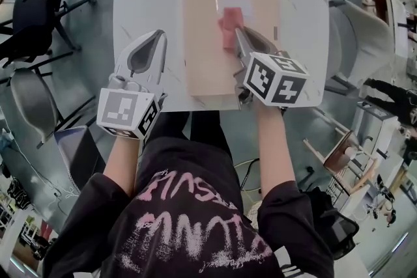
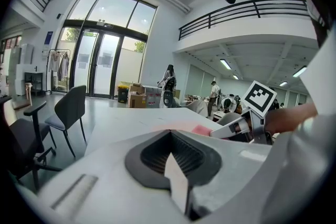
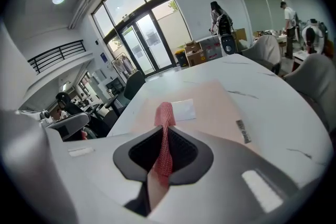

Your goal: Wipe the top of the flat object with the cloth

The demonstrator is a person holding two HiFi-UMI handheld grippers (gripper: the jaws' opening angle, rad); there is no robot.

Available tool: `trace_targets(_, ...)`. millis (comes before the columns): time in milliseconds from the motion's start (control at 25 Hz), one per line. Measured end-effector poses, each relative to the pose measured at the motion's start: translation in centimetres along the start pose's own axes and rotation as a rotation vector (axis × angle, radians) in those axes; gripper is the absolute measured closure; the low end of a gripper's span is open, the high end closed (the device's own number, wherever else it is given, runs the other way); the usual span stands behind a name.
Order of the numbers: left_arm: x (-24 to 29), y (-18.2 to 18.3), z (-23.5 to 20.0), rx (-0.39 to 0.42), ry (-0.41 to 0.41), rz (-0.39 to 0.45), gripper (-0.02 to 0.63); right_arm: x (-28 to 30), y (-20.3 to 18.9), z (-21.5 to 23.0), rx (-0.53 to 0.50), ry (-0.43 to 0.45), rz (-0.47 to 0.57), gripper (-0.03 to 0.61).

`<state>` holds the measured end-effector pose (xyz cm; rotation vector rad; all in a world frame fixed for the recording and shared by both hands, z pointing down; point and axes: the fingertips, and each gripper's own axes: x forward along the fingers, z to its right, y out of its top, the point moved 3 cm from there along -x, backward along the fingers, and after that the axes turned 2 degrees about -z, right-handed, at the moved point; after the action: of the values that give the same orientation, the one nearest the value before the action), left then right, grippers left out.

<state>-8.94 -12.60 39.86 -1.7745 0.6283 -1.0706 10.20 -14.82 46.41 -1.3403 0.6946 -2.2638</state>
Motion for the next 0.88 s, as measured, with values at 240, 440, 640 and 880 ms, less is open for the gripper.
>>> trace_targets(240, 0.7, 0.0, 0.7, 0.004, -0.018, 0.007, 0.614, -2.1, 0.5, 4.3, 0.038, -0.081, 0.025, 0.531)
trace_targets(440, 0.8, 0.2, 1.1, 0.007, -0.022, -0.003, 0.614, -2.8, 0.5, 6.0, 0.052, -0.115, 0.034, 0.531)
trace_targets(640, 1.0, 0.1, 1.3, 0.007, -0.021, -0.001, 0.614, -3.0, 0.7, 5.7, 0.051, -0.108, 0.042, 0.531)
trace_targets(880, 0.6, 0.2, 1.1, 0.006, -0.015, 0.006, 0.614, -3.1, 1.7, 3.3, 0.030, -0.059, 0.067, 0.531)
